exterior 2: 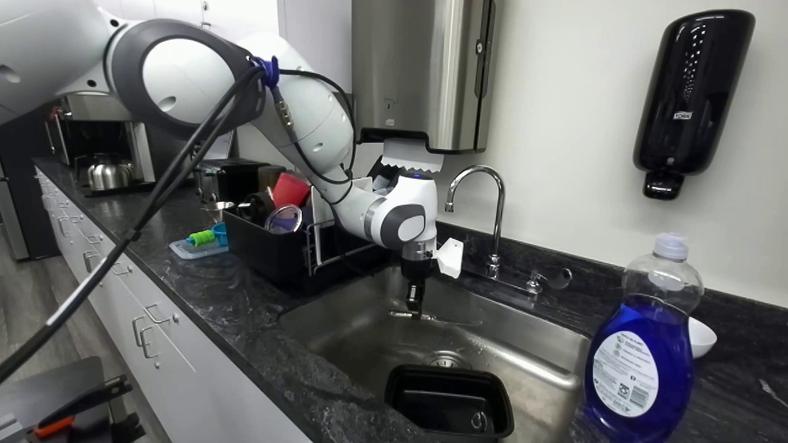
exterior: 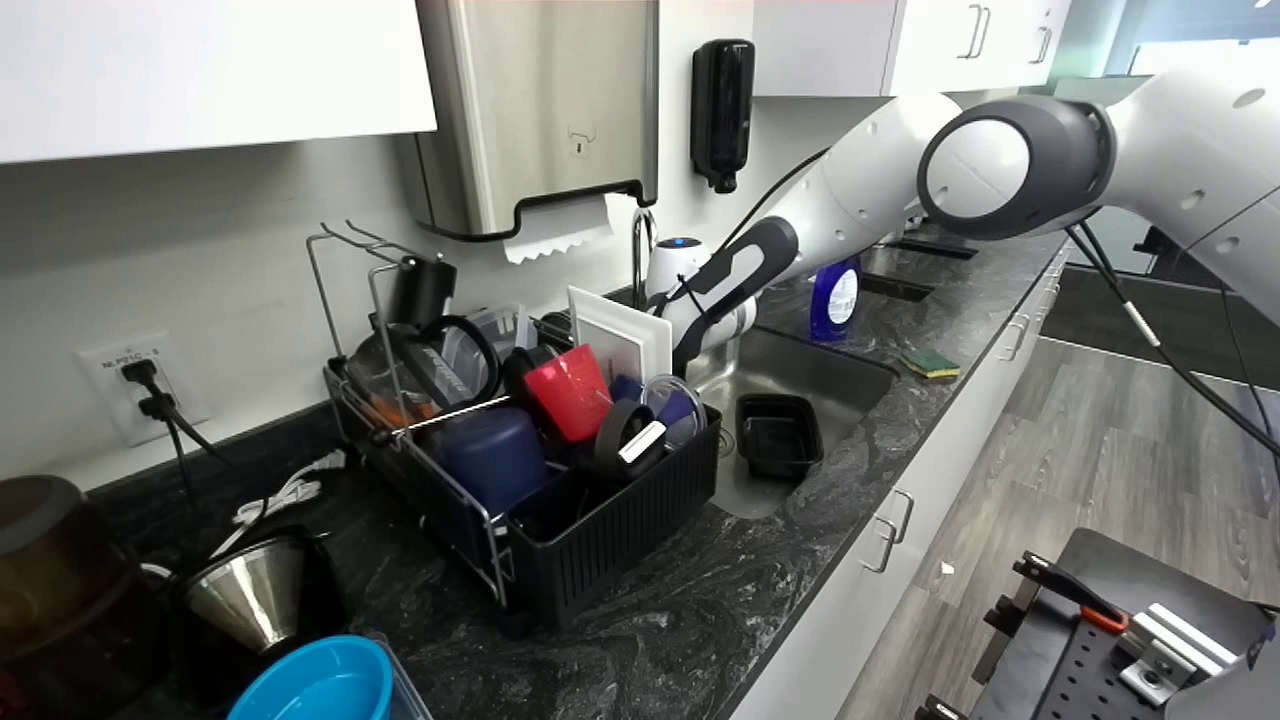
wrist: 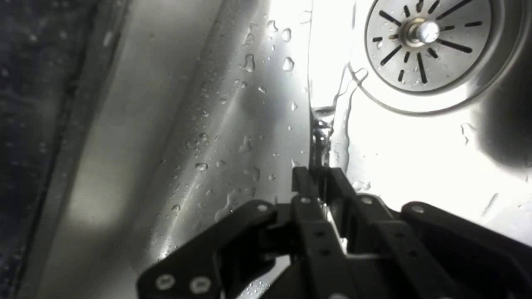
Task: Pick the knife in the sink and put it in the rack
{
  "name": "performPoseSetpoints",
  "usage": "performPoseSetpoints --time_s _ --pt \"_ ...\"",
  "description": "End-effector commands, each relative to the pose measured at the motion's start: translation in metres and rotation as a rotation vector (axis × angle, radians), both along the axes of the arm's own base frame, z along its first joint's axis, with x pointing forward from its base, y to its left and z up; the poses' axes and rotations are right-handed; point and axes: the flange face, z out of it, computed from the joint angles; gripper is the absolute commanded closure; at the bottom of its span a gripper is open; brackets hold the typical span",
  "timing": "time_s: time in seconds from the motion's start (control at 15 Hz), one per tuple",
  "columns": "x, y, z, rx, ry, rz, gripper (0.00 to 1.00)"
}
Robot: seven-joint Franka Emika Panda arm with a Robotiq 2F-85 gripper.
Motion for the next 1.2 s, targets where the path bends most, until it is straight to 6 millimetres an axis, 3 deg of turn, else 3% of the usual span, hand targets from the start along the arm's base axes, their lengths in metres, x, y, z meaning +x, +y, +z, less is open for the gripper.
performPoseSetpoints --time_s 0.0,0.6,1.13 --pt "-0.010 -0.002 0.017 0.034 0.034 -0.080 0.96" --pt "-0.024 -0.016 0.048 0.189 0.145 -0.308 0.96" --pt "-0.037 -0.027 0.084 0.304 0.152 -0.392 0.96"
